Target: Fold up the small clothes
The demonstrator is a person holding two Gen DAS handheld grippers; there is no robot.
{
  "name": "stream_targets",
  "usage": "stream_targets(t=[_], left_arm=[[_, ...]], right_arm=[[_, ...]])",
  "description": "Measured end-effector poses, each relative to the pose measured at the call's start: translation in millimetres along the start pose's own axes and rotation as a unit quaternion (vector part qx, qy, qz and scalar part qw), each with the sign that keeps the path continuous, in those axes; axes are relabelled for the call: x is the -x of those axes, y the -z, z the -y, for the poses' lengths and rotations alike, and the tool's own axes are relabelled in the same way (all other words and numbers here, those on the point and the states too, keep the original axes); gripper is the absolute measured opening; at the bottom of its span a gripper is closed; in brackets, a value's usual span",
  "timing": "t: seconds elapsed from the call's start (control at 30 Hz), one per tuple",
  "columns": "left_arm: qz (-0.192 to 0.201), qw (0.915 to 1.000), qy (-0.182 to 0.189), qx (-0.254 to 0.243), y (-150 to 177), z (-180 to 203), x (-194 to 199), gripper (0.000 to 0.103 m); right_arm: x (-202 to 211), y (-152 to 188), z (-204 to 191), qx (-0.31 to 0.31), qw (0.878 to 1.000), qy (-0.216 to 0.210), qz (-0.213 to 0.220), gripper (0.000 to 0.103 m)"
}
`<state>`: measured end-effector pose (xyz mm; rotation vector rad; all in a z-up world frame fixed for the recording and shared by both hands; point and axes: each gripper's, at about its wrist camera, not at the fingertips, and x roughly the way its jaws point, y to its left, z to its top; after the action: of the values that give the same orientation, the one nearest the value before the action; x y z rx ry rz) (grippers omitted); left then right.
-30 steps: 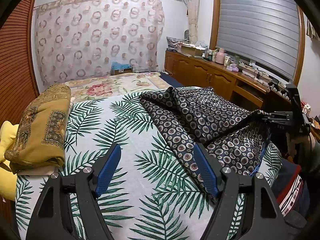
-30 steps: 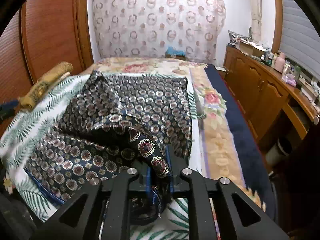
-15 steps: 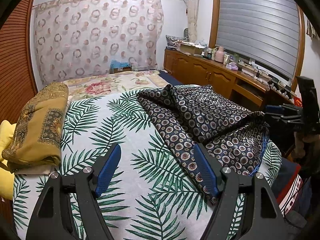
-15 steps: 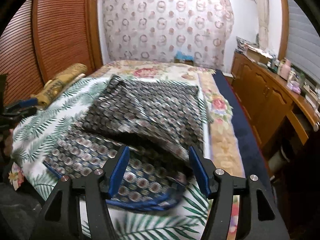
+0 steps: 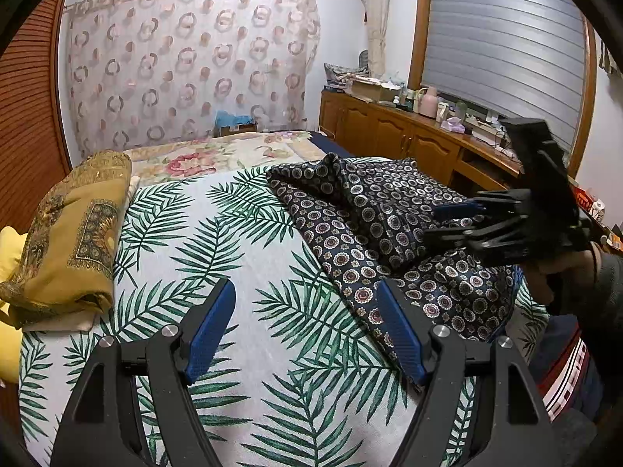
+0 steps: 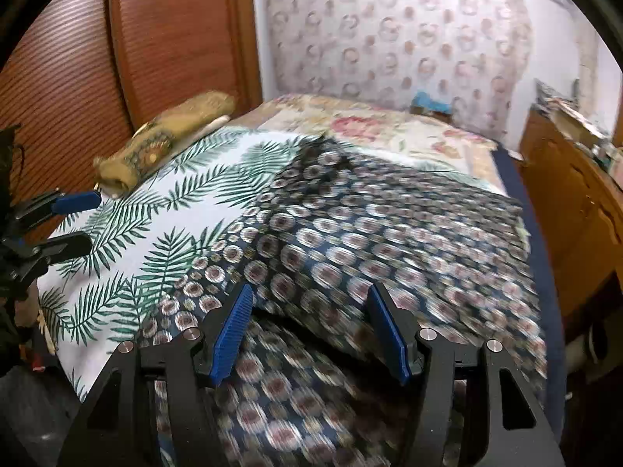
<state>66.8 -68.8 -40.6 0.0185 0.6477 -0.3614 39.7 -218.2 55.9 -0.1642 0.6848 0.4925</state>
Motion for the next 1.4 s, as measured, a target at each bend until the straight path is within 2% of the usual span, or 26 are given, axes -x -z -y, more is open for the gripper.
stream_targets(t=[0.13, 0.4, 0.47, 0.5, 0.53, 0.63, 0.9, 1.07, 1.17, 1.2, 1.23, 1.27, 1.33, 1.4], left_arm=[[-0.005, 1.0000, 0.001, 0.004, 3.3, -2.6, -3.2, 0.076], [-0.011, 0.9999, 0.005, 0.003, 7.2, -1.4, -6.3, 0.076], [-0.012, 0.9999, 0.006, 0.003, 7.7, -1.1, -6.6, 0.076], [-0.012, 0.9999, 0.006, 0.004, 8.1, -1.3, -6.6, 0.076], [-0.012, 0.9999, 0.007, 0.004, 8.3, -1.4, -6.9, 0.076], [-0.012, 0.9999, 0.008, 0.004, 9.9, -0.6, -7.3, 0.076], [-0.015, 0.9998, 0.011, 0.003, 11.6, 2.0, -8.6, 0.076], [-0.017, 0.9998, 0.011, 0.002, 12.9, 3.3, -8.7, 0.076], [-0.020, 0.9997, 0.012, 0.001, 13.7, 3.4, -9.6, 0.076], [-0.021, 0.9997, 0.012, 0.001, 13.4, 3.5, -10.4, 0.076], [-0.021, 0.9997, 0.012, 0.001, 13.8, 4.1, -10.9, 0.076], [-0.022, 0.9997, 0.012, 0.001, 14.0, 4.3, -10.5, 0.076], [-0.022, 0.9997, 0.014, 0.001, 14.1, 5.2, -10.7, 0.076], [-0.023, 0.9996, 0.016, 0.001, 13.3, 5.6, -12.7, 0.076]], right_arm=[[-20.3, -10.5, -7.4, 0.021, 0.998, -0.046, -0.021, 0.063], [-52.0, -10.0, 3.1, 0.047, 0.996, -0.033, -0.073, 0.063], [-50.0, -9.4, 8.8, 0.052, 0.996, -0.030, -0.070, 0.043], [-51.1, -10.7, 10.1, 0.058, 0.996, -0.025, -0.070, 0.025], [-49.2, -12.6, 13.8, 0.062, 0.996, -0.022, -0.068, 0.011], [-33.8, -21.6, 33.1, 0.064, 0.997, -0.002, -0.048, 0.007], [-17.0, -63.9, 118.9, 0.021, 0.994, 0.103, -0.017, 0.006], [-28.8, -84.7, 171.5, -0.024, 0.986, 0.162, -0.011, 0.006], [-36.0, -92.1, 197.4, -0.064, 0.975, 0.212, 0.003, 0.006], [-35.9, -93.4, 207.4, -0.083, 0.970, 0.228, 0.003, 0.011], [-35.7, -94.7, 213.4, -0.099, 0.967, 0.234, 0.004, 0.019], [-36.9, -99.3, 217.5, -0.111, 0.966, 0.232, 0.006, 0.023], [-32.0, -98.5, 222.8, -0.124, 0.968, 0.218, 0.015, 0.035], [-27.2, -92.2, 223.8, -0.121, 0.971, 0.203, 0.017, 0.042]])
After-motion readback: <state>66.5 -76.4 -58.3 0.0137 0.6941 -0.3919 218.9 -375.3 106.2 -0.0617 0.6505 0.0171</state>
